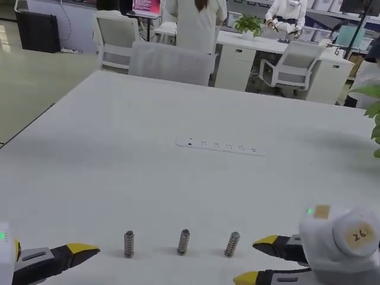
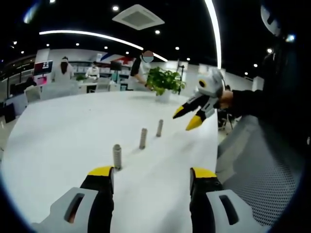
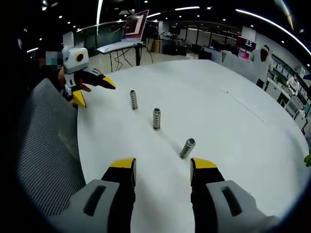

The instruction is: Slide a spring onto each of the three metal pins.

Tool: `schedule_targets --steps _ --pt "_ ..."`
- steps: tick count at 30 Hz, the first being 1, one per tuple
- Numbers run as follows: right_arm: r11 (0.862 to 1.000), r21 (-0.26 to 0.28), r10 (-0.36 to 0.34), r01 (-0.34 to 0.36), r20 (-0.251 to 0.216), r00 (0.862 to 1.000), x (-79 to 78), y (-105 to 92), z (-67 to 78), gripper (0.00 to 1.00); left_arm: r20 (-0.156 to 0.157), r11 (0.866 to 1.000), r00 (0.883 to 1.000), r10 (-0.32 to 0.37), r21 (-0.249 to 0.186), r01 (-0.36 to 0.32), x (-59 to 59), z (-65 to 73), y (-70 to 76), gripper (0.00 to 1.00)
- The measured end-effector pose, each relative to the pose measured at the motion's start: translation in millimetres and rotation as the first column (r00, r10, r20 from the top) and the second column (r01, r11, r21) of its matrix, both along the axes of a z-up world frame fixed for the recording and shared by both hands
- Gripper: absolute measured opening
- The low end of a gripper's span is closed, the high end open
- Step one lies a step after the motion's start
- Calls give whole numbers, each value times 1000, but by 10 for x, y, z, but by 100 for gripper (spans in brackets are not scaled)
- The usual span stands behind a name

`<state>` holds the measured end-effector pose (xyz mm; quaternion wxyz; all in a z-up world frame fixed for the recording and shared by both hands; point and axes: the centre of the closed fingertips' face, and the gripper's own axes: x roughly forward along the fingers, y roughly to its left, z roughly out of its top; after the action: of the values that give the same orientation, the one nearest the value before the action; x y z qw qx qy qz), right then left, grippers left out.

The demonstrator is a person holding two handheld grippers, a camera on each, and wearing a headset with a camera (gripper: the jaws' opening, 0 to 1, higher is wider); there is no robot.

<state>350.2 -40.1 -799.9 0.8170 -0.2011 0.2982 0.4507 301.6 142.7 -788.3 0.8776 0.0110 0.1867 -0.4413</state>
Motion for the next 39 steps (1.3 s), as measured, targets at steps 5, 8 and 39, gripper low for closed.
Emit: schedule_targets --steps 5,8,39 --pt "1000 18 -4 4 16 1000 35 -22 -38 54 -5 1000 1000 17 -5 -17 27 -19 14 62" --pt "999 43 -5 3 37 999 62 3 -29 61 -7 1000 1000 27 -10 -27 49 -18 21 63" --pt "995 91 -36 31 53 998 93 41 -43 77 -5 998 998 62 -26 -62 149 -16 39 77"
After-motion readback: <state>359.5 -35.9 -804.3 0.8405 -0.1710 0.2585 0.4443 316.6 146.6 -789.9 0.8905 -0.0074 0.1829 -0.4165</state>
